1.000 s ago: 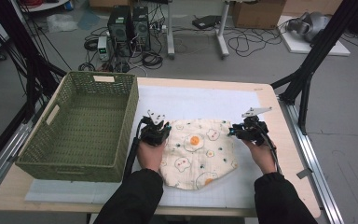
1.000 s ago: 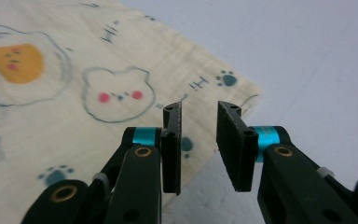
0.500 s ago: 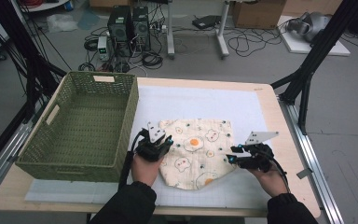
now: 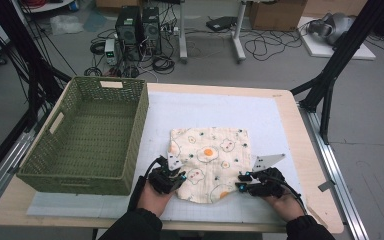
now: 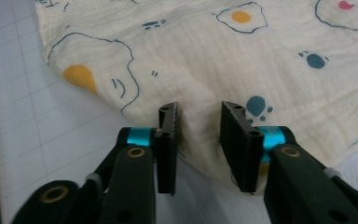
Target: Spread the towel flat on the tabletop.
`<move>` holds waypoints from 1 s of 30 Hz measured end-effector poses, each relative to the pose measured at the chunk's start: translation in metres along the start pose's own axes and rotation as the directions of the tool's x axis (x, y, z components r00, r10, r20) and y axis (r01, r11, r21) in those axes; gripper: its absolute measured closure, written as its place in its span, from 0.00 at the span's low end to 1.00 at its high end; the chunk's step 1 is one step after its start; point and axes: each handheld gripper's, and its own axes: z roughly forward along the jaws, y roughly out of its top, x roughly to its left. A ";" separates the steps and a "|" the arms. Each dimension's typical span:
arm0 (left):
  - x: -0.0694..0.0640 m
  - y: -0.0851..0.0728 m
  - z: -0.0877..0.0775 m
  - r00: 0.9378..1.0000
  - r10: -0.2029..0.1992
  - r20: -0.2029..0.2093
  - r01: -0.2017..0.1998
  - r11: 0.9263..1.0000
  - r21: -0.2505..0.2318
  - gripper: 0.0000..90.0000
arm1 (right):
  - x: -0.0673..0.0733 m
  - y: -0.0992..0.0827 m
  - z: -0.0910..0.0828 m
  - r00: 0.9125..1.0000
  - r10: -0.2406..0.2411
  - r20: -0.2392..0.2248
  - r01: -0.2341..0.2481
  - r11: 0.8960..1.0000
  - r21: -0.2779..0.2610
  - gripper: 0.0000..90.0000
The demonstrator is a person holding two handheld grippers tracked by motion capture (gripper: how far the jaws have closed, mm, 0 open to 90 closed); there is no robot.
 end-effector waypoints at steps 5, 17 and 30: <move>0.003 0.001 -0.002 1.000 -0.013 0.022 0.013 1.000 -0.007 0.99 | -0.002 0.006 0.000 1.000 -0.008 -0.028 0.008 1.000 0.030 0.97; 0.024 0.014 -0.001 0.994 -0.107 -0.034 0.105 0.992 -0.073 0.99 | -0.017 0.051 -0.007 1.000 0.013 -0.004 -0.013 0.999 0.036 0.96; 0.026 0.013 0.012 0.992 -0.112 -0.065 0.107 0.991 -0.086 0.94 | -0.039 0.066 0.037 0.998 0.051 0.028 -0.053 0.996 0.073 0.90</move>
